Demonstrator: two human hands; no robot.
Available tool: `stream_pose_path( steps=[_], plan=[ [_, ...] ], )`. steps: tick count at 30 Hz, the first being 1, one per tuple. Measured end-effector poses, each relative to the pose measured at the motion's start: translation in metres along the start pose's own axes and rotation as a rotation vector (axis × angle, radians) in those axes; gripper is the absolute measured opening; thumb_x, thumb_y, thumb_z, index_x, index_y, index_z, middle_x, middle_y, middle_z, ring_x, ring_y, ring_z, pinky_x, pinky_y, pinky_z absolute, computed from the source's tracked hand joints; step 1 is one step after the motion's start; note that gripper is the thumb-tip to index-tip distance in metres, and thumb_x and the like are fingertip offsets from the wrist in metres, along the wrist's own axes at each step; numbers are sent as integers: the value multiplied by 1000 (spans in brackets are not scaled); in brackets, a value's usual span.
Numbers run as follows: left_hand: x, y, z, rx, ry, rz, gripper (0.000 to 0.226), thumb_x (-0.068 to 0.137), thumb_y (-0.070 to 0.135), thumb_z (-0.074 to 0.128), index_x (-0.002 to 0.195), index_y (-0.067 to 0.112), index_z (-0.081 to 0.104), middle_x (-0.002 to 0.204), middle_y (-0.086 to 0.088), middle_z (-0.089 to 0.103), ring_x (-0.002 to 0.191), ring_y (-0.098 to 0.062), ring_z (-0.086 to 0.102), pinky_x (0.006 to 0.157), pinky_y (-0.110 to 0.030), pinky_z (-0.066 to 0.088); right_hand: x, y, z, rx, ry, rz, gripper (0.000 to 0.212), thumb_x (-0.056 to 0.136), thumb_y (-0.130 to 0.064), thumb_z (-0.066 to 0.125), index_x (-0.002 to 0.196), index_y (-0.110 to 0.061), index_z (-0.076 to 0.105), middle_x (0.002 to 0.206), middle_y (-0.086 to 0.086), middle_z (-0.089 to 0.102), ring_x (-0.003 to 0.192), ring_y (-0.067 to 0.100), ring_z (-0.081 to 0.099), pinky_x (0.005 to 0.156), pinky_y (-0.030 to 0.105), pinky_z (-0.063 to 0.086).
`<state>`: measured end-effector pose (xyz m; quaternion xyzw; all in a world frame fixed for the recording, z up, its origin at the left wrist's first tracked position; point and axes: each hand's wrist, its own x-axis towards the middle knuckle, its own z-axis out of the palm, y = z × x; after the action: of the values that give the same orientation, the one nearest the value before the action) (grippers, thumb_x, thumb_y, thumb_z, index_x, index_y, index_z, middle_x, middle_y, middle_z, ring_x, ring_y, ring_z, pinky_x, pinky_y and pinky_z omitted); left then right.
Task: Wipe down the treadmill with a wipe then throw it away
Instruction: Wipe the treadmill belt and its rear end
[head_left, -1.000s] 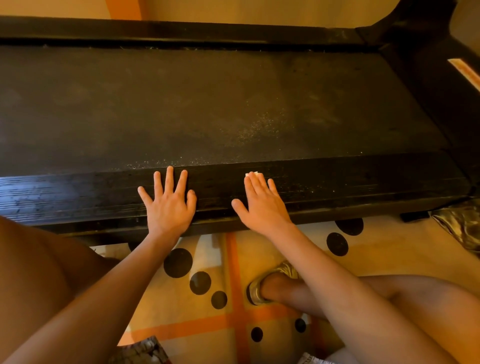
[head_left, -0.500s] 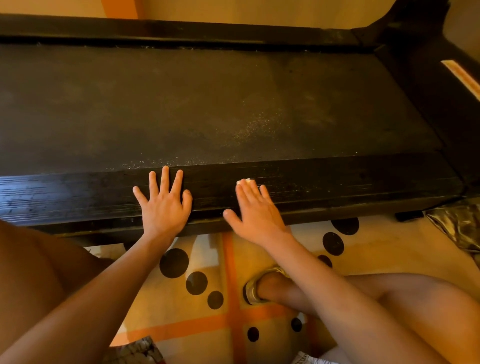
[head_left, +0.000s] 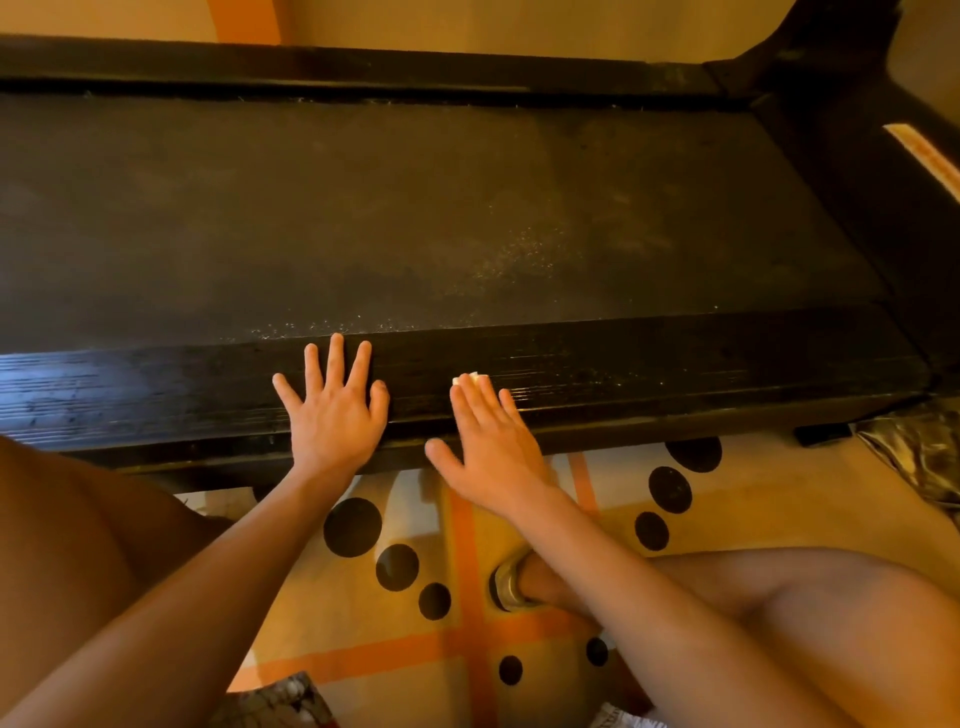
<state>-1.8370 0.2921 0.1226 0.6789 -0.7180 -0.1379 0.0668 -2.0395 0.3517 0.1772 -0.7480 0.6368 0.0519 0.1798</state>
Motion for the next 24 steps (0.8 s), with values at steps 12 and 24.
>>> stream_pose_path(
  steps=[12, 24],
  plan=[
    [0, 0, 1, -3, 17, 9, 61, 107, 52, 21, 164, 30, 12, 172, -6, 5, 158, -34, -2, 119, -70, 2, 27, 9, -14, -35, 17, 20, 78, 106, -59, 24, 164, -12, 3, 172, 6, -3, 158, 22, -8, 129, 44, -1],
    [0, -1, 1, 6, 2, 14, 69, 101, 57, 5, 164, 30, 9, 172, -5, 3, 158, -34, -4, 119, -69, 2, 67, 44, -34, -39, 40, 181, 76, 107, -58, 22, 164, -11, 4, 173, 8, -1, 159, 23, -6, 128, 44, -4]
  ],
)
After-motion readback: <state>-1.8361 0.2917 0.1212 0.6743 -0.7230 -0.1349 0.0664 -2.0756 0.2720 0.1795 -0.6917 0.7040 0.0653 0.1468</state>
